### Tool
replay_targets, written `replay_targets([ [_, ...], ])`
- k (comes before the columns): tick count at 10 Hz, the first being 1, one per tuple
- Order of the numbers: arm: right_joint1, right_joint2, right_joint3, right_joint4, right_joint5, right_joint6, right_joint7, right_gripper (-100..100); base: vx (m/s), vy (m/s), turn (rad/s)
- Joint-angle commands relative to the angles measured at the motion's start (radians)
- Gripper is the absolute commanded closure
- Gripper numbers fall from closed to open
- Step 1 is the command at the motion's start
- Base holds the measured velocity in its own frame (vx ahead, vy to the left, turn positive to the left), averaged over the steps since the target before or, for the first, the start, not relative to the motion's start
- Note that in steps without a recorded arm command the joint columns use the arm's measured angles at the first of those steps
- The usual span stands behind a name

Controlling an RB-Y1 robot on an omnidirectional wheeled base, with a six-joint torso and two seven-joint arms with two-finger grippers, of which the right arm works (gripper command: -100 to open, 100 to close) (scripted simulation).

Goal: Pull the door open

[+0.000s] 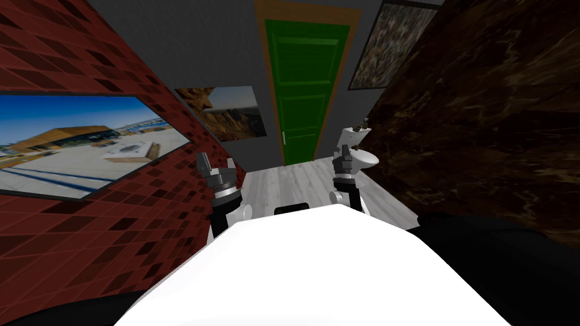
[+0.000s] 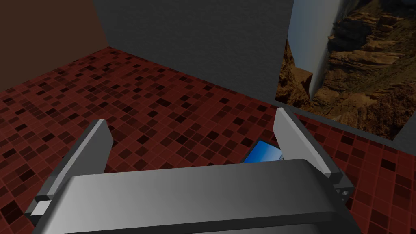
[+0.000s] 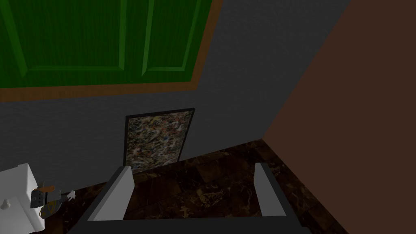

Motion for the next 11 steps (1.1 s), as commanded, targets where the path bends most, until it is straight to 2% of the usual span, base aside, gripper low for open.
replay_targets([
  [1,-0.009,-0.009,0.001,0.029,-0.013,-0.009,-0.03,-100,0.057,-0.001,0.094],
  [11,-0.069,-0.046,0.007,0.217,-0.096,-0.069,-0.222,-100,0.12,0.004,0.09],
])
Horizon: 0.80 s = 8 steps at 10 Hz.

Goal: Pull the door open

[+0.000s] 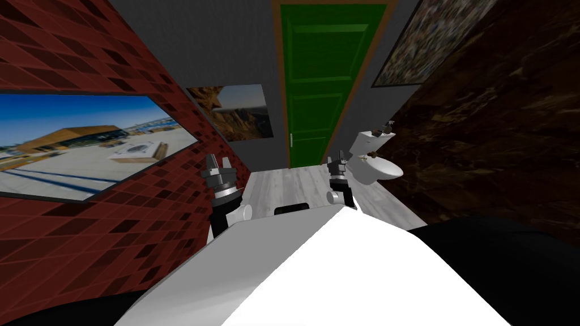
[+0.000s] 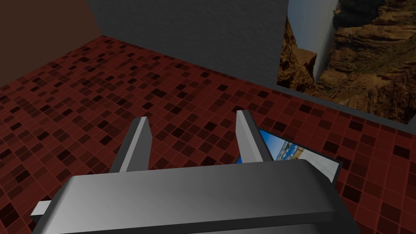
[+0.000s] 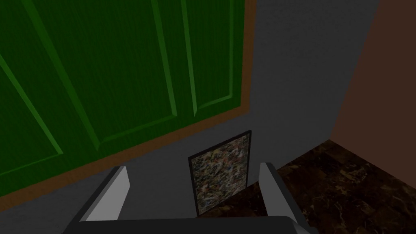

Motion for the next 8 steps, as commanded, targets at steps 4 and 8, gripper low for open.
replay_targets([
  [4,-0.027,-0.011,0.002,0.08,-0.035,-0.025,-0.082,-100,0.089,0.001,0.083],
  [8,-0.05,-0.019,0.004,0.153,-0.067,-0.048,-0.157,-100,0.097,-0.002,0.084],
])
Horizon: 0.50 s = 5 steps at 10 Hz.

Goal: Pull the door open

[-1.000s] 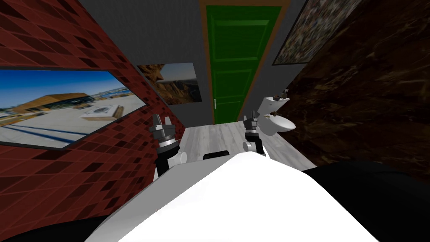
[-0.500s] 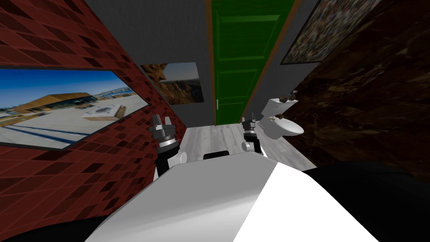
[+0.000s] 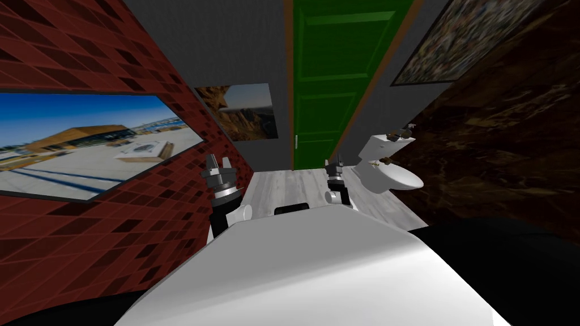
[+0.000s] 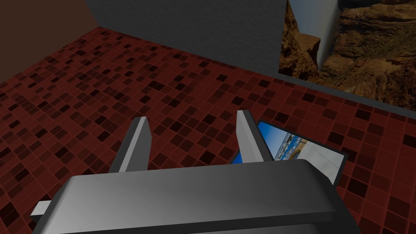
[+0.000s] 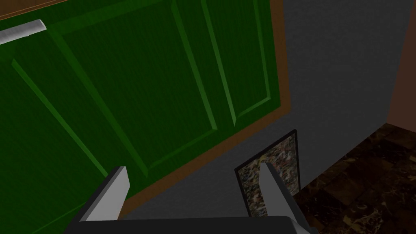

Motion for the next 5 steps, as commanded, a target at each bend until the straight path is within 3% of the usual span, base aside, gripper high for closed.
replay_targets([
  [1,-0.01,-0.002,0.002,0.032,-0.013,-0.011,-0.033,-100,0.094,-0.009,0.089],
  [5,-0.035,-0.009,0.004,0.11,-0.048,-0.036,-0.113,-100,0.095,-0.012,0.092],
])
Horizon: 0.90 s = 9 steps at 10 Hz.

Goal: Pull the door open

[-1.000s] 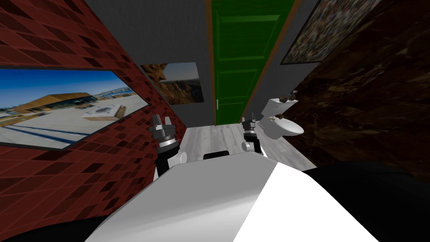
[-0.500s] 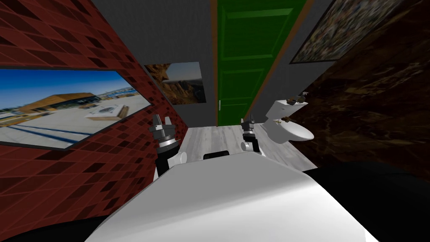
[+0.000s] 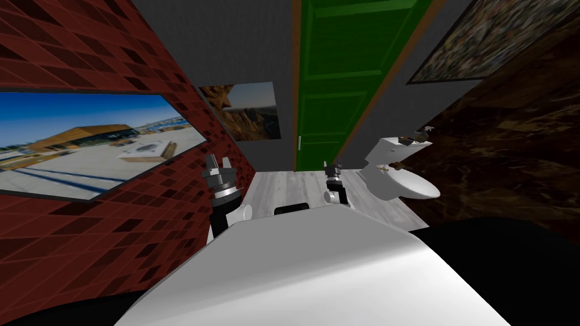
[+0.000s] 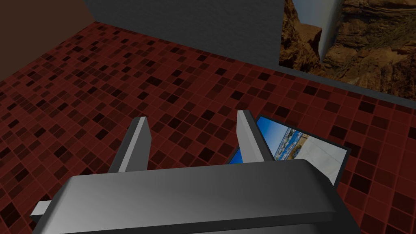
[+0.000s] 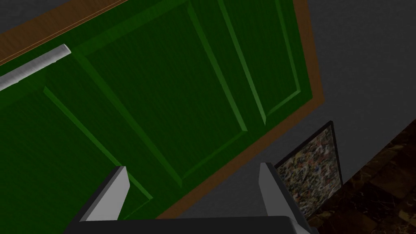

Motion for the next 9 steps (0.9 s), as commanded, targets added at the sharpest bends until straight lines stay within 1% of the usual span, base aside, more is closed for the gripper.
replay_targets([
  [1,-0.008,-0.001,0.003,0.034,-0.014,-0.014,-0.036,-100,0.098,-0.01,0.098],
  [9,-0.06,-0.01,0.009,0.199,-0.086,-0.067,-0.205,-100,0.099,-0.014,0.096],
])
